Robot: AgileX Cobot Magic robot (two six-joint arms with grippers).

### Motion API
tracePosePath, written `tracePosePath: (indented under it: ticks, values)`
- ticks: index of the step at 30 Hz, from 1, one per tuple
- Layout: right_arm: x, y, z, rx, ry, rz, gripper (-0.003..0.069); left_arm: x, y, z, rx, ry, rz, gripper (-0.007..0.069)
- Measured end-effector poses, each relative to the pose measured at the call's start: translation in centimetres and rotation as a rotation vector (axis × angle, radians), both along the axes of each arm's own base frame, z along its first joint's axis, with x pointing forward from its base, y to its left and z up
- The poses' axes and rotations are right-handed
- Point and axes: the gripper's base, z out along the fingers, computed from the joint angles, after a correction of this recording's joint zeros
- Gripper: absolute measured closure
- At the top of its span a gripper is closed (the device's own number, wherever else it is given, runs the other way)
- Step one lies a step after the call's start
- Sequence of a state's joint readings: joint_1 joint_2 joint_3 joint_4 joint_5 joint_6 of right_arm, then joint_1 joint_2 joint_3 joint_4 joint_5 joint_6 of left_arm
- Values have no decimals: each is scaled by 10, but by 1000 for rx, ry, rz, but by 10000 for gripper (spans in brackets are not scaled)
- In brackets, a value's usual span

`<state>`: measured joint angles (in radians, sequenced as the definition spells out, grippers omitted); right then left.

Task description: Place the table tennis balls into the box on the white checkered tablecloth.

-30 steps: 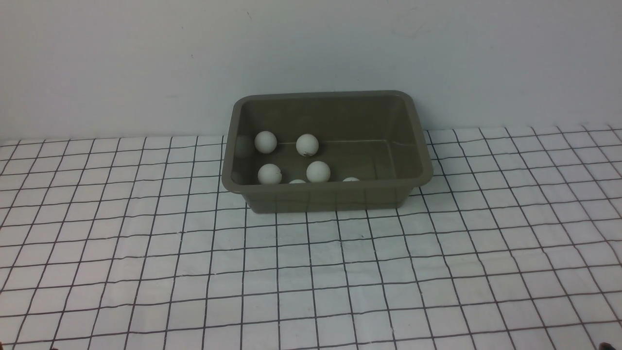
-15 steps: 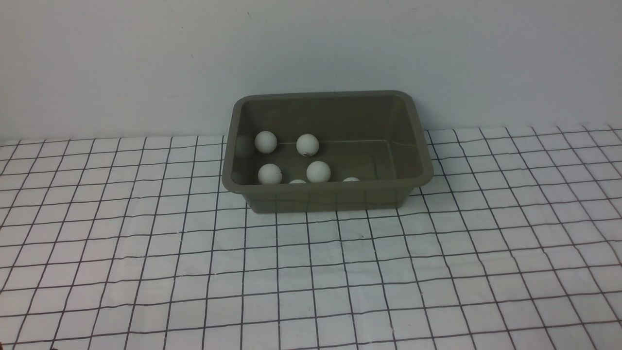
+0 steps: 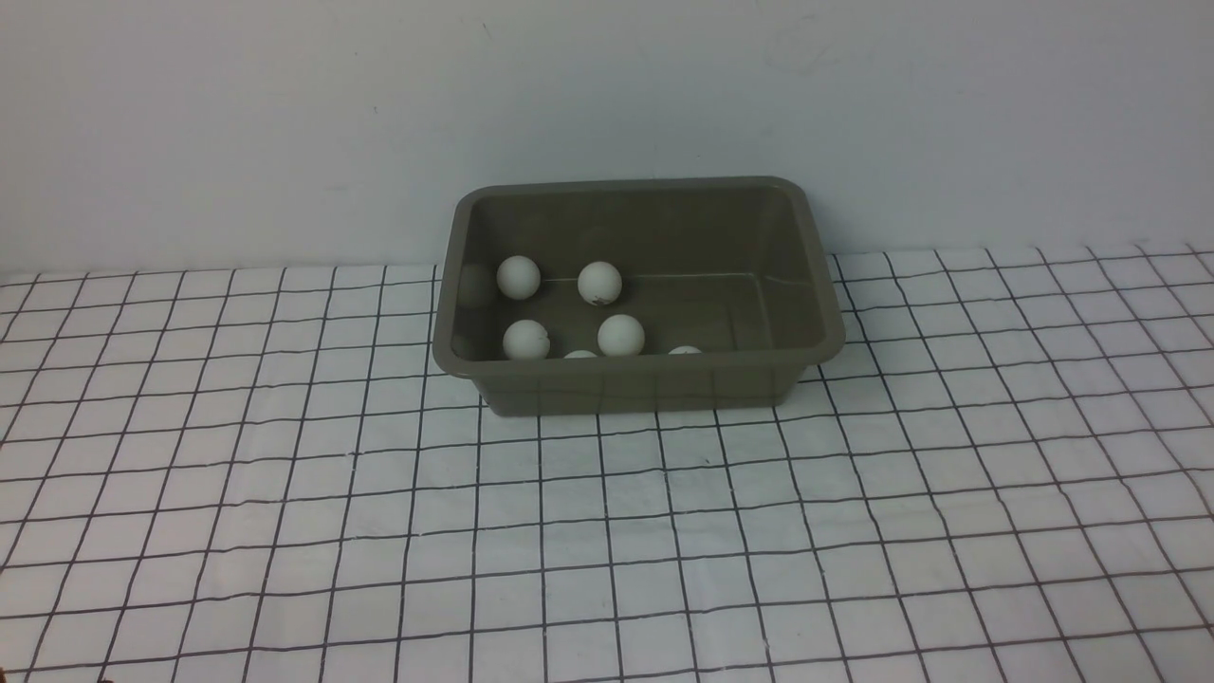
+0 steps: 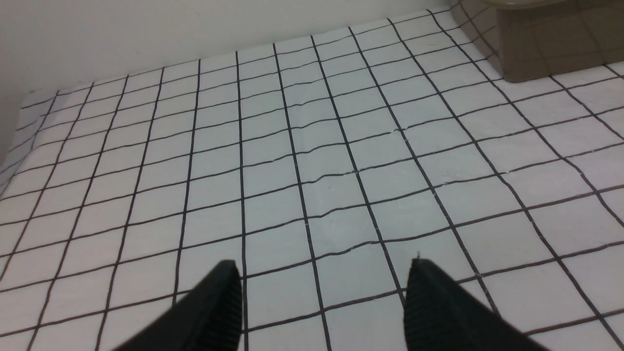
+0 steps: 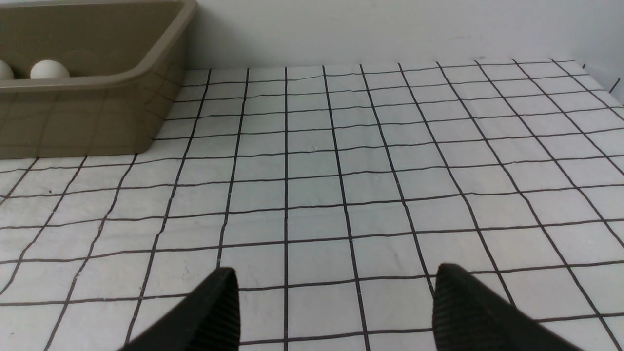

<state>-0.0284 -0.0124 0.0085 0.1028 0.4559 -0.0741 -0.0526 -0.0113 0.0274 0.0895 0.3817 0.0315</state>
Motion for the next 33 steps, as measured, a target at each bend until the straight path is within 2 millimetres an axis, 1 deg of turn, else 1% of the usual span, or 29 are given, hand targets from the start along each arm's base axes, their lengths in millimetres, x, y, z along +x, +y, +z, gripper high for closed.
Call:
tracePosePath:
  ticks: [11, 26, 30, 33]
  values:
    - [1, -1, 1, -15, -32, -4, 177, 0, 0, 0, 0, 0, 0, 219]
    - [1, -1, 1, -18, -33, -5, 177, 0, 0, 0, 0, 1, 0, 219]
    - [1, 0, 1, -17, -34, 11, 177, 0, 0, 0, 0, 1, 0, 219]
    - [1, 3, 1, -17, -34, 59, 177, 0, 0, 0, 0, 1, 0, 219]
